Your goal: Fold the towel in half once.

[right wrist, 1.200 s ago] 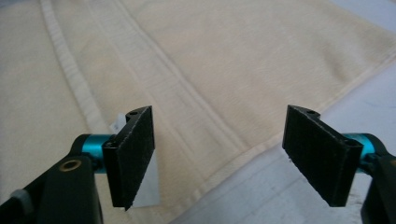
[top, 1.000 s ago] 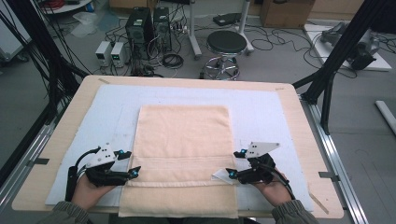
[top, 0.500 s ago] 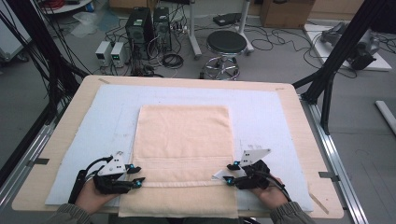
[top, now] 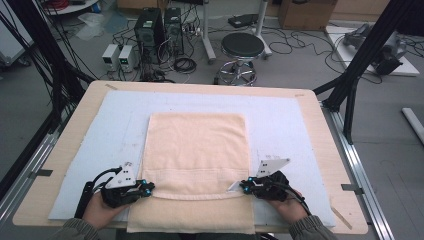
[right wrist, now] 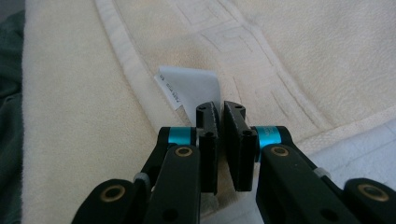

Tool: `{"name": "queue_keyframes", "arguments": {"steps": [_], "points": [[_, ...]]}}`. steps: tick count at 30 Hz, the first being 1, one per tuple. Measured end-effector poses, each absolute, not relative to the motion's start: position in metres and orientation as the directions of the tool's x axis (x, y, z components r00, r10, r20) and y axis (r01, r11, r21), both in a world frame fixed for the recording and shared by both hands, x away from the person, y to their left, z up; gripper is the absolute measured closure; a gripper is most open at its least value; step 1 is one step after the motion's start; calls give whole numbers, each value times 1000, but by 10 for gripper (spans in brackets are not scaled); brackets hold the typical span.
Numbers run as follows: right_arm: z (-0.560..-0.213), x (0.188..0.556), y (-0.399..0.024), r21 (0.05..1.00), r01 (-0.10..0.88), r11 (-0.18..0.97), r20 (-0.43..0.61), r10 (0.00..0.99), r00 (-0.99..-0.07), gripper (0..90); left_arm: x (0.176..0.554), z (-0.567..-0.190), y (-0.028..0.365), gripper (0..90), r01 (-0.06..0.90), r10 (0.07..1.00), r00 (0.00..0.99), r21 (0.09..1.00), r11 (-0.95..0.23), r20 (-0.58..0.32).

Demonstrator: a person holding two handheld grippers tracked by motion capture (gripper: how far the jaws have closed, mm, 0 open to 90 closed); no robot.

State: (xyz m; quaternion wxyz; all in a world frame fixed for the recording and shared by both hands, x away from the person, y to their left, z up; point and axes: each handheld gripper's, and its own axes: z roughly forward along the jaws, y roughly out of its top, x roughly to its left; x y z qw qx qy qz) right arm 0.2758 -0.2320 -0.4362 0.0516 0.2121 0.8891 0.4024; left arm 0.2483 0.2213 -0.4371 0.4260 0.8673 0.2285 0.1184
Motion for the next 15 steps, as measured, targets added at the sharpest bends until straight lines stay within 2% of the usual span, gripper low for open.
{"name": "queue_keyframes", "arguments": {"steps": [6, 15], "points": [[-432, 274, -233, 750, 329, 574, 78, 417, -905, 851, 245, -430, 226, 861, 287, 512, 859, 814, -504, 14], [-409, 270, -235, 796, 312, 519, 92, 405, -909, 851, 239, -416, 236, 861, 272, 541, 841, 851, -449, 17]]}}
